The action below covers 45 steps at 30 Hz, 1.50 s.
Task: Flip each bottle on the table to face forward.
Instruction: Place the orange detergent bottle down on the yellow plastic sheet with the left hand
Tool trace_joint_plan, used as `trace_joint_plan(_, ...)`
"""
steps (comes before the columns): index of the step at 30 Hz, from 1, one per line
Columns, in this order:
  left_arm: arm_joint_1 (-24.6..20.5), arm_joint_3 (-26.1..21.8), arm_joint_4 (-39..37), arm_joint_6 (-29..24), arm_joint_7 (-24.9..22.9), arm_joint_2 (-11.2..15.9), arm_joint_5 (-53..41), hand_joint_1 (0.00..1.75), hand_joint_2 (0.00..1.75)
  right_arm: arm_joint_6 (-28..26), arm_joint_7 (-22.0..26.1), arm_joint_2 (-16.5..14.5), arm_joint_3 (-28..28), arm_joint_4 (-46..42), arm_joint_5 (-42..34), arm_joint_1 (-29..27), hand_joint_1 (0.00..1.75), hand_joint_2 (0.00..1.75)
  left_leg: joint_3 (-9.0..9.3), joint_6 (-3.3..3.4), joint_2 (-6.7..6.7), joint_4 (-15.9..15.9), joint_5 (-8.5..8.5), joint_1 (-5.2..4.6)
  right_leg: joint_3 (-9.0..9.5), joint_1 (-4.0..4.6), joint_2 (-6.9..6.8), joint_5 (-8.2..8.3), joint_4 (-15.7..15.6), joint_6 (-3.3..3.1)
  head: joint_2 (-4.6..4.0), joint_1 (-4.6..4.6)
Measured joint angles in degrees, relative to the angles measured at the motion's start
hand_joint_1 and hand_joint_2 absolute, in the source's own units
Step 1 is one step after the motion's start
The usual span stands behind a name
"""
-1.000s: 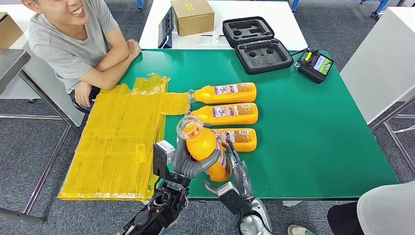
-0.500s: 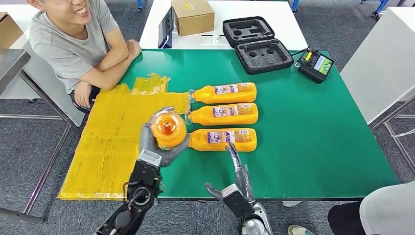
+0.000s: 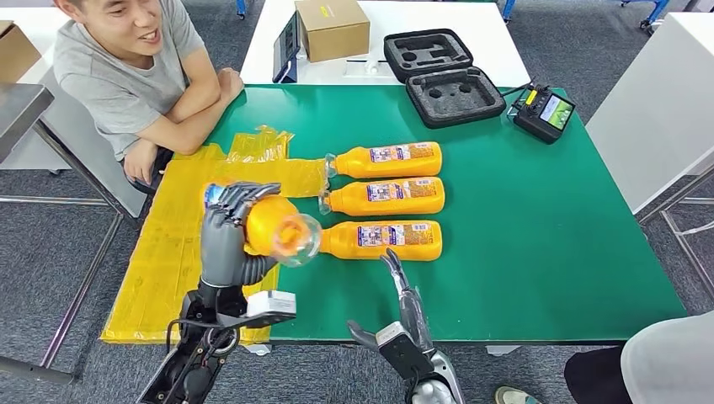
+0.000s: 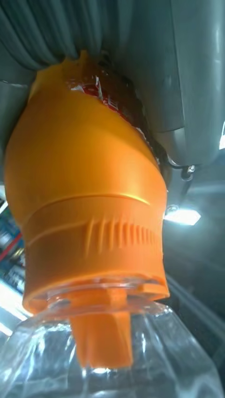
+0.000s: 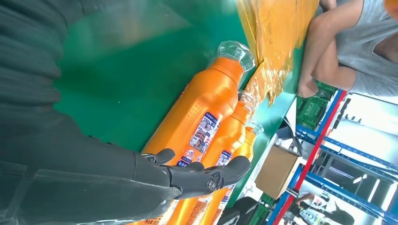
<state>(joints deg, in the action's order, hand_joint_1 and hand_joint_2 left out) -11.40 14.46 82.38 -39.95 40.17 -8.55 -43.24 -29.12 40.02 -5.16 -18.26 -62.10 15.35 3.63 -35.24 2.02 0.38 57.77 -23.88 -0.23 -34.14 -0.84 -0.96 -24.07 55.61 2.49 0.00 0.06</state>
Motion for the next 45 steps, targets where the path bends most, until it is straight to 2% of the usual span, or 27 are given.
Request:
trace_joint_plan(5,0.4,-4.3,-0.1,0.0,-0.6,-2.1,-6.2,1.75,1.75,0.5,0.0,0.1,0.0,0.0,0.0,0.0,0.00,1.75,0.00,0.00,0.00,0.0,0.00,0.00,0.00,0.00,0.00,0.00,0.0,0.00,0.00,0.00)
trace_joint_plan(9,0.4,-7.7,-1.0,0.0,-5.8,-3.9,-21.4,1.75,1.75,1.5,0.0,0.1,-0.1,0.0,0.1,0.0,0.00,1.75,0.00,0.00,0.00,0.0,0.00,0.00,0.00,0.00,0.00,0.00,0.0,0.00,0.00,-0.01)
trace_joint_plan(13,0.4,-9.3,-3.0,0.0,-16.5,-4.7,-36.2,1.75,1.75,2.0,0.0,0.1,-0.1,0.0,0.1,0.0,0.00,1.75,0.01,0.00,0.00,0.0,0.00,0.00,0.00,0.00,0.00,0.00,0.0,0.00,0.00,0.00)
trace_joint_plan(19,-0.7,-8.7,-7.0,0.0,-27.6,-4.5,-43.5,1.75,1.75,2.2,0.0,0.1,0.0,0.0,0.0,0.0,0.00,1.75,0.01,0.00,0.00,0.0,0.00,0.00,-0.02,0.00,0.00,0.00,0.0,0.00,0.00,0.00)
trace_joint_plan(23,-4.4,-2.9,-13.1,0.0,-46.1,-1.3,-44.7,1.75,1.75,3.2,0.0,-0.2,0.3,0.0,0.9,-0.3,0.00,1.75,0.02,0.00,0.01,0.0,0.01,0.00,-0.03,0.01,0.00,0.02,0.0,-0.02,0.00,-0.01)
trace_joint_plan(25,-6.3,0.4,-16.0,0.0,-51.3,0.5,-44.7,1.75,1.75,3.7,0.0,-0.4,0.5,0.0,1.3,-0.4,0.00,1.75,0.02,0.00,-0.01,0.0,0.03,0.01,-0.02,0.02,-0.01,0.04,0.0,-0.04,0.00,-0.02)
trace_joint_plan(31,-8.7,5.8,-20.9,-0.1,-53.2,3.1,-44.7,1.75,1.75,3.8,0.0,-0.7,1.1,0.0,1.6,-0.7,0.00,1.75,0.01,0.00,0.04,0.0,0.04,0.00,-0.02,0.00,0.02,0.04,0.0,-0.05,0.00,0.01)
trace_joint_plan(39,-11.3,9.2,-25.4,0.3,-56.6,4.9,-44.7,1.75,1.75,4.3,0.0,-0.9,1.9,0.0,1.9,-0.8,0.00,1.75,0.01,0.00,0.02,0.0,0.04,-0.01,-0.02,0.00,0.01,0.04,0.0,-0.05,0.00,0.00)
trace_joint_plan(45,-13.0,10.0,-29.8,0.4,-58.5,6.0,-44.7,1.75,1.75,4.8,0.0,-0.9,2.3,0.0,1.8,-1.3,0.00,1.75,0.01,0.00,0.03,0.0,0.04,0.01,-0.02,0.02,0.02,0.05,0.0,-0.06,0.00,0.01)
